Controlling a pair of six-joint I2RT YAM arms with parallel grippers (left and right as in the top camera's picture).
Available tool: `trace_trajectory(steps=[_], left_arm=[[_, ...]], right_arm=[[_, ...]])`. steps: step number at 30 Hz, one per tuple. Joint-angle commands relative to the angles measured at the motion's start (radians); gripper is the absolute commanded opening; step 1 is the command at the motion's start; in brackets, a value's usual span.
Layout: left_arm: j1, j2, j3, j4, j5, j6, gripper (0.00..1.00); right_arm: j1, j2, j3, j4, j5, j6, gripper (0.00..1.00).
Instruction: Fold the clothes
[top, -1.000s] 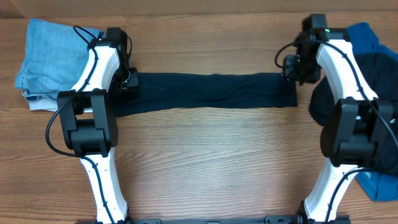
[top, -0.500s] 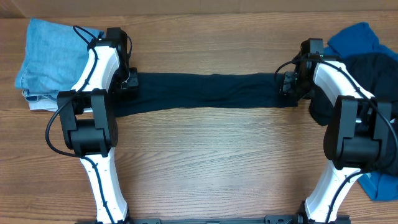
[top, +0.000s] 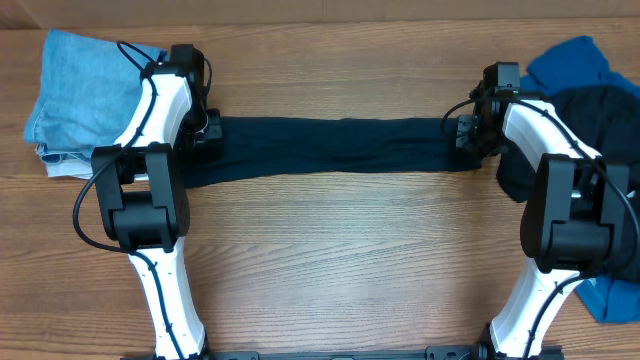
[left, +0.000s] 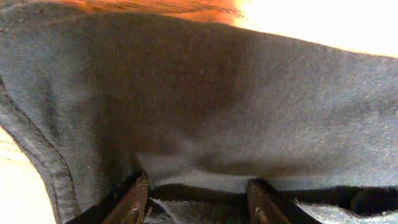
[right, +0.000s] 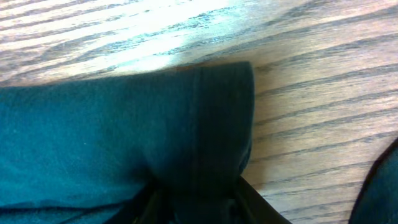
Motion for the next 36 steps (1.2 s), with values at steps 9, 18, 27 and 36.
trace_trajectory(steps=[9, 18, 27, 36], left_arm=[[-0.006, 0.022, 0.286, -0.091, 0.153, -0.004, 0.68], [-0.151, 0.022, 0.377, -0.15, 0.231, -0.046, 0.12], [-0.133, 0.022, 0.377, -0.183, 0.192, -0.04, 0.19], [-0.121, 0.022, 0.377, -0.196, 0.096, -0.023, 0.21]], right_arm=[[-0.003, 0.016, -0.024, 0.006, -0.051, -0.003, 0.35], [-0.003, 0.016, -0.012, 0.002, -0.05, -0.003, 0.04], [0.002, 0.011, 0.237, -0.214, -0.051, -0.003, 0.04], [0.096, 0.009, 0.375, -0.337, -0.113, -0.026, 0.04]])
